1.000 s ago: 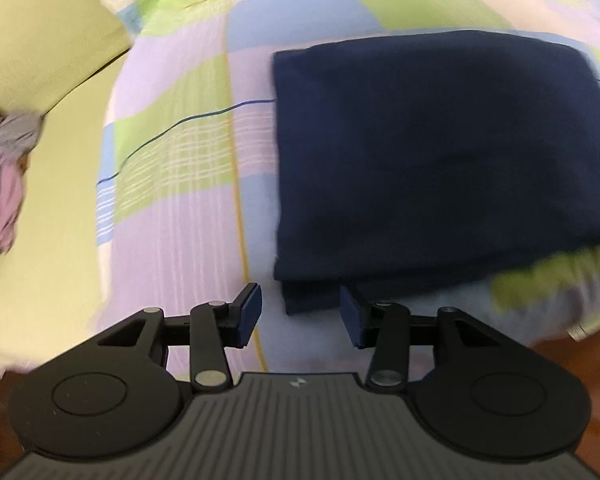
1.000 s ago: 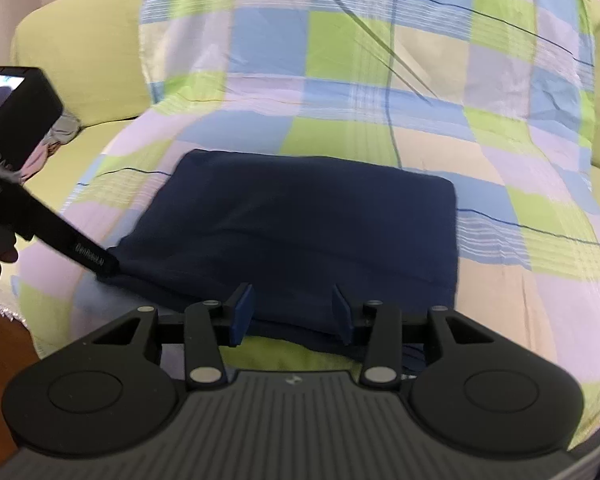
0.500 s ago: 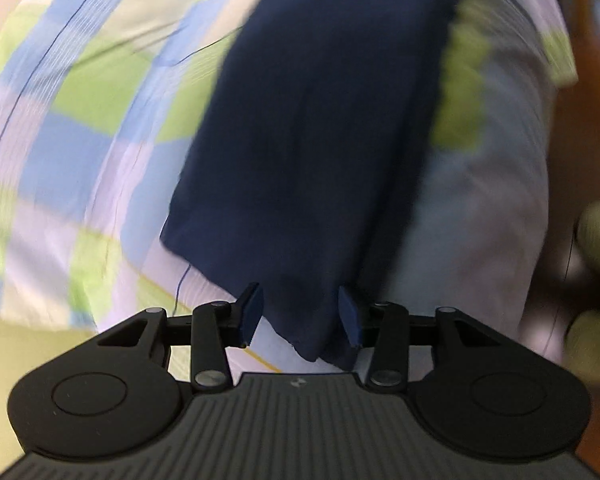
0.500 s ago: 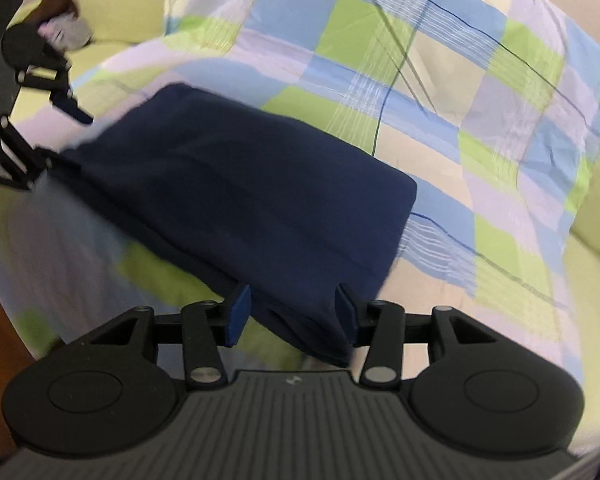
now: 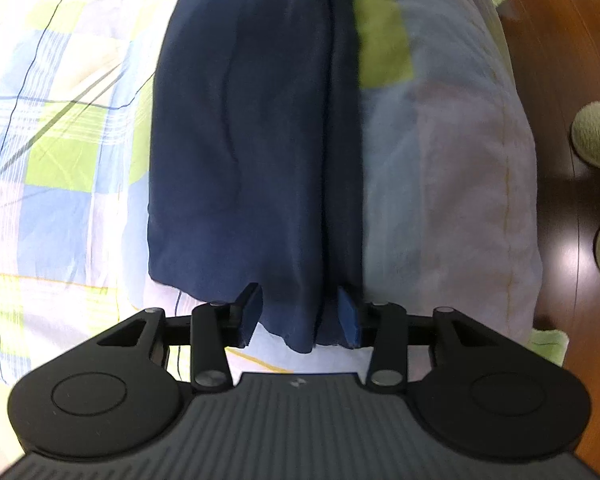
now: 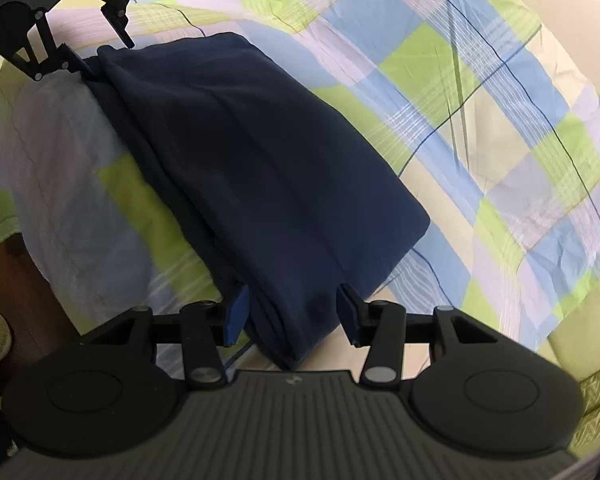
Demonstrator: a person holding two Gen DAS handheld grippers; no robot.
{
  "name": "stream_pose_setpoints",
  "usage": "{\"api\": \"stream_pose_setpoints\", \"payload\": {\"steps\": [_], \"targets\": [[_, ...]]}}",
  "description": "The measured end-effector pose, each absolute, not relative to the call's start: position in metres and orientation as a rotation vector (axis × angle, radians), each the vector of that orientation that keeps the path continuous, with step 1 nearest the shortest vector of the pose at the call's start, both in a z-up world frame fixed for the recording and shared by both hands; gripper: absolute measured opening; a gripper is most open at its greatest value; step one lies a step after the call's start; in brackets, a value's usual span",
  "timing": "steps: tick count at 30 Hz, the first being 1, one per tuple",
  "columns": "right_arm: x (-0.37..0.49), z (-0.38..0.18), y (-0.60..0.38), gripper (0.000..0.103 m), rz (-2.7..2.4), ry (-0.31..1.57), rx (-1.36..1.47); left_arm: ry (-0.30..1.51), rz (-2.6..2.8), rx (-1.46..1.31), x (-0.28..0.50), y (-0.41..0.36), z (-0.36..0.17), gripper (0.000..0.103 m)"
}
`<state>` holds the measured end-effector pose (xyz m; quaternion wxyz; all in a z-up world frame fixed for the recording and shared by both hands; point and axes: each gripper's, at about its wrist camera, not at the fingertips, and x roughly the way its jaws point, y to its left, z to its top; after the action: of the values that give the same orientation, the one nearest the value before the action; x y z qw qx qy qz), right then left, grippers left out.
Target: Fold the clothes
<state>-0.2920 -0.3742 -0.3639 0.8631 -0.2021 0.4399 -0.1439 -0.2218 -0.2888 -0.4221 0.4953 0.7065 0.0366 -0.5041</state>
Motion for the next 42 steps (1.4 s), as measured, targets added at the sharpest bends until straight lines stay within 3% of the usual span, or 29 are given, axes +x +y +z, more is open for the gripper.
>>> {"api": "stream_pose_setpoints", "payload": {"steps": [1, 8, 9, 13, 15, 22, 25, 36, 38, 41, 42], "targets": [[-0.291, -0.365, -0.375, 0.042, -0.299, 0.923, -0.433, 0.098, -1.221, 1.712, -0.221, -0.290, -0.422, 0.001], [-0.297, -0.366, -0.374, 0.039, -0.276, 0.931, -0.501, 0.071, -1.224, 1.644, -0.224, -0.288, -0.400, 0.000], [-0.298, -0.368, -0.375, 0.033, -0.276, 0.936, -0.513, 0.063, -1.226, 1.644, -0.225, -0.287, -0.398, 0.000], [-0.298, -0.371, -0.380, 0.026, -0.270, 0.935, -0.524, 0.063, -1.251, 1.637, -0.229, -0.287, -0.395, 0.000], [-0.296, -0.371, -0.380, 0.000, -0.241, 0.924, -0.525, 0.064, -1.273, 1.655, -0.231, -0.285, -0.396, 0.000], [-0.311, -0.346, -0.391, 0.000, -0.181, 0.897, -0.525, 0.022, -1.356, 1.688, -0.244, -0.269, -0.381, 0.000], [-0.315, -0.343, -0.398, 0.000, -0.163, 0.909, -0.553, -0.030, -1.325, 1.775, -0.249, -0.256, -0.400, 0.000], [-0.301, -0.387, -0.385, 0.004, -0.077, 1.036, -0.558, -0.136, -1.271, 1.932, -0.276, -0.242, -0.439, 0.000], [-0.299, -0.383, -0.386, 0.008, -0.062, 1.072, -0.564, -0.086, -1.283, 1.892, -0.276, -0.243, -0.430, 0.000], [-0.300, -0.375, -0.389, 0.027, -0.056, 1.107, -0.577, -0.054, -1.291, 1.882, -0.276, -0.241, -0.423, 0.003], [-0.300, -0.371, -0.391, 0.027, -0.059, 1.108, -0.559, -0.043, -1.294, 1.879, -0.276, -0.240, -0.420, 0.006]]}}
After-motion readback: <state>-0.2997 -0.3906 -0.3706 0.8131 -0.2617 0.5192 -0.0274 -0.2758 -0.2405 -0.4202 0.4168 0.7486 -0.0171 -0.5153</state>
